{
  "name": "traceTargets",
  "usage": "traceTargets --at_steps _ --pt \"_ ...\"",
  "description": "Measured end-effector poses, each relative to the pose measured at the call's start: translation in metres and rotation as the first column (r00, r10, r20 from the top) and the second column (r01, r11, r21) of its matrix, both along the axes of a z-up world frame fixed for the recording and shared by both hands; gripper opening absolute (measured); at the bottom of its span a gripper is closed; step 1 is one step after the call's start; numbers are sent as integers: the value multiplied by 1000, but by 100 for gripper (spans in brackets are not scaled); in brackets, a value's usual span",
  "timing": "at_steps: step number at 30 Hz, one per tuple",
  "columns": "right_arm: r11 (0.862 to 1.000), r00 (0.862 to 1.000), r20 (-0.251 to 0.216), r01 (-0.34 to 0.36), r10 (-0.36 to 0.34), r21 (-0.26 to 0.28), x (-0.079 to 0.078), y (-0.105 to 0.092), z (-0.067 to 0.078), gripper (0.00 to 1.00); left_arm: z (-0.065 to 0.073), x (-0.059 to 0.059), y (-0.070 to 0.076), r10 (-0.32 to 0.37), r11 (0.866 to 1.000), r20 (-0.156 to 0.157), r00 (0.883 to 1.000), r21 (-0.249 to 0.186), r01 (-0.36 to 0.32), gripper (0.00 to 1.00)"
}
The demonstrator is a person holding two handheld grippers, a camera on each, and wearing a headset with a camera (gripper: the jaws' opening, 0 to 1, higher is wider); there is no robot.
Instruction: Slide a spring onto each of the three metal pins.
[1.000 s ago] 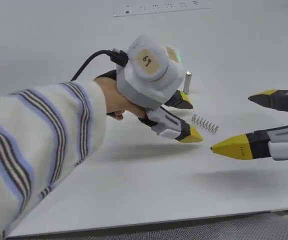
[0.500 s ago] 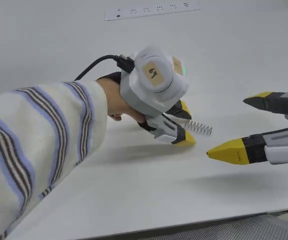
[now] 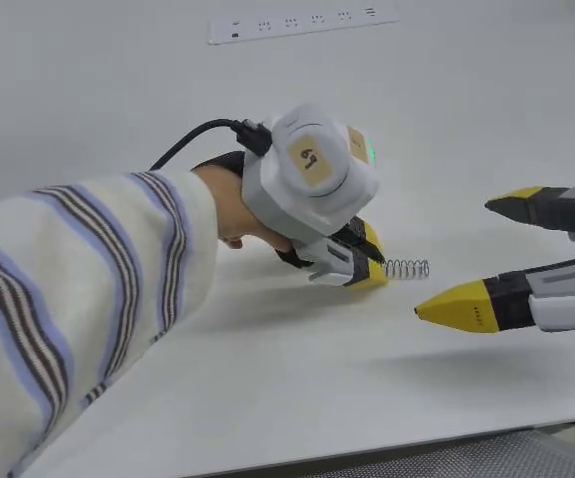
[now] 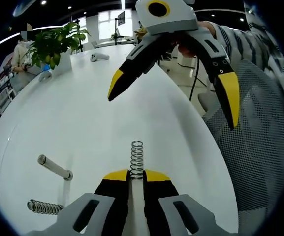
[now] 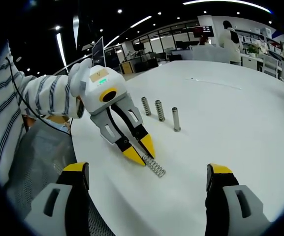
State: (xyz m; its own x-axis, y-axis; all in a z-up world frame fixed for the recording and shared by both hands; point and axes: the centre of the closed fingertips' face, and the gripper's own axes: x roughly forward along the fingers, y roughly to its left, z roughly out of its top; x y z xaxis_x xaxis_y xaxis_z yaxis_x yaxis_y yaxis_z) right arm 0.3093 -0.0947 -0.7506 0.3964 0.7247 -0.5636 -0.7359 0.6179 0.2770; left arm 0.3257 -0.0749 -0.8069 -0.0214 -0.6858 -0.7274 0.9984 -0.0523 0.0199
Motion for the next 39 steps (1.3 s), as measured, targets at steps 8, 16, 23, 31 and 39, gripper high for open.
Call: traceTargets --at_steps 8,16,23,31,39 --pt "1000 1000 2 10 -10 10 -2 0 1 97 0 -12 1 -22 1000 -43 999 -19 22 3" --pt "1000 1000 7 13 -13 3 -2 -1 2 99 0 -7 0 59 997 -98 993 -49 -64 3" --pt "1000 1000 26 15 -15 2 1 -1 5 99 0 -1 10 121 992 -108 987 -33 -125 3" --pt "1000 999 33 8 -8 2 1 1 6 99 8 -4 16 134 988 -100 986 -57 -141 2" --pt "1000 999 44 1 -1 6 3 1 8 99 14 -4 21 133 989 -61 989 -55 -137 2"
